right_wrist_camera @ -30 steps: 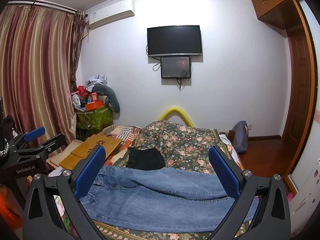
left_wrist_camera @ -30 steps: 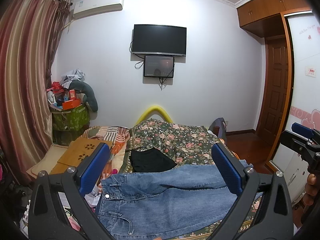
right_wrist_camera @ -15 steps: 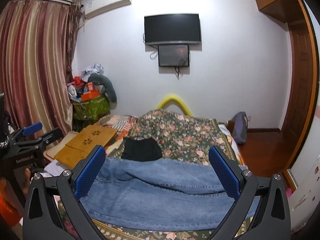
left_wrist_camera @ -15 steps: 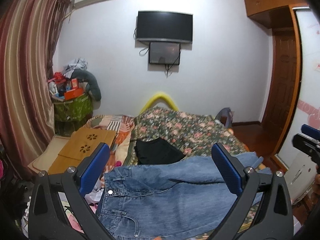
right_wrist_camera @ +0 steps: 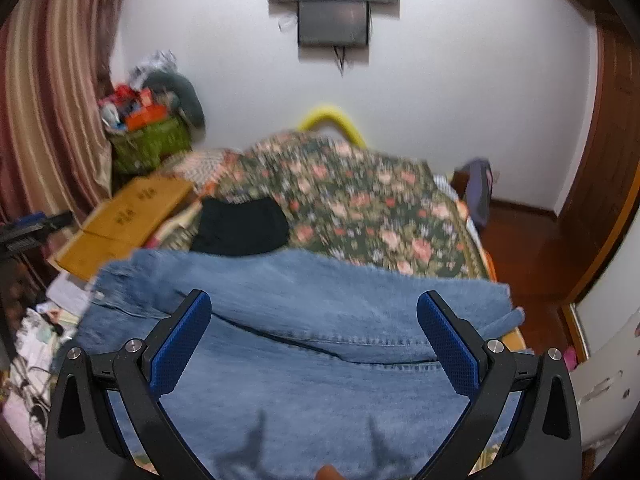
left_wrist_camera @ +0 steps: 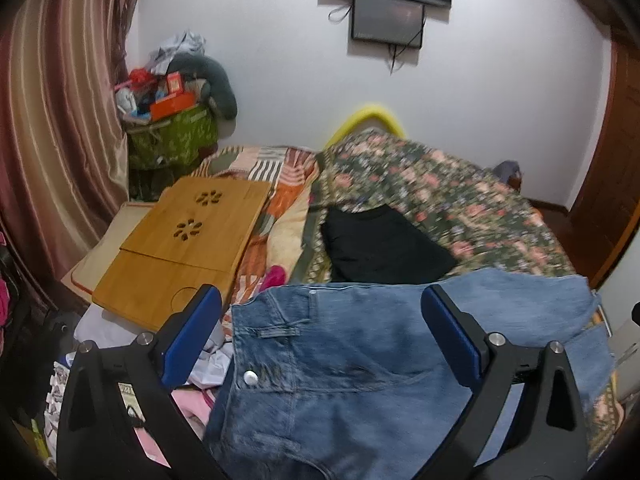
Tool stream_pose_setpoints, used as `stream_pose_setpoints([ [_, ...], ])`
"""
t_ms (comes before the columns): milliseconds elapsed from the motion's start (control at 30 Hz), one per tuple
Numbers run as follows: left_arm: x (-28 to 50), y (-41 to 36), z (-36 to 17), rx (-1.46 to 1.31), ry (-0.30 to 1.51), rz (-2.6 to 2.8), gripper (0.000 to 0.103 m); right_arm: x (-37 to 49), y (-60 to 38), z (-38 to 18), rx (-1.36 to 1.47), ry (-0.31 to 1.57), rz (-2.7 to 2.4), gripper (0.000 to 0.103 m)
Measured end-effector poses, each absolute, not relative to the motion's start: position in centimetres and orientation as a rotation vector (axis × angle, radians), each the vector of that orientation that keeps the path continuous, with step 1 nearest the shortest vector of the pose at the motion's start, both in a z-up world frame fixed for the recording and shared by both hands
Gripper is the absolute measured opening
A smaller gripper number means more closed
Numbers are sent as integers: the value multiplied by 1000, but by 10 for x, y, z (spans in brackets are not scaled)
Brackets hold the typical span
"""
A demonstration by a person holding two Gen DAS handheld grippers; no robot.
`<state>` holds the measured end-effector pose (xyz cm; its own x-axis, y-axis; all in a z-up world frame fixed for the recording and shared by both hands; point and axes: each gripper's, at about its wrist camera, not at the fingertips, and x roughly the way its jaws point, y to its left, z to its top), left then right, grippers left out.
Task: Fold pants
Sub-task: 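Lower both grippers onto the jeans waistband and leg edge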
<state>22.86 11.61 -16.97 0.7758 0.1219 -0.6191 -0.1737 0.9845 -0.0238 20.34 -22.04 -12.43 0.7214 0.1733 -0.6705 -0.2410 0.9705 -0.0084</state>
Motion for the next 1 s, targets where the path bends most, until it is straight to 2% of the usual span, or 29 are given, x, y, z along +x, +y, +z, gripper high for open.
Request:
stream_pose_setpoints([
  [233,292,156,-213,-23,744,228,100,270,-220,-178,-145,847,249,101],
  [300,307,170,-224,-47,786,226,88,293,-224,-192,-116,870,279,101],
  [400,336,199,-249,-106,861,209,82,319,-227,-205,-65,898,323,100],
  [633,373,238,-303,-168,1014,255,82,368,-212,-232,-116,931,434,100],
  [867,382,239,-353,-240,1211,209,82,404,-192,-262,-132,1012,541,100],
  [900,383,239,-356,-252,1227,199,82,407,-188,-264,-140,1023,556,99],
  [967,384,241,-360,-268,1233,201,82,413,-179,-271,-168,1049,575,85],
  [1000,385,242,-362,-286,1234,199,81,416,-175,-275,-182,1070,583,83],
])
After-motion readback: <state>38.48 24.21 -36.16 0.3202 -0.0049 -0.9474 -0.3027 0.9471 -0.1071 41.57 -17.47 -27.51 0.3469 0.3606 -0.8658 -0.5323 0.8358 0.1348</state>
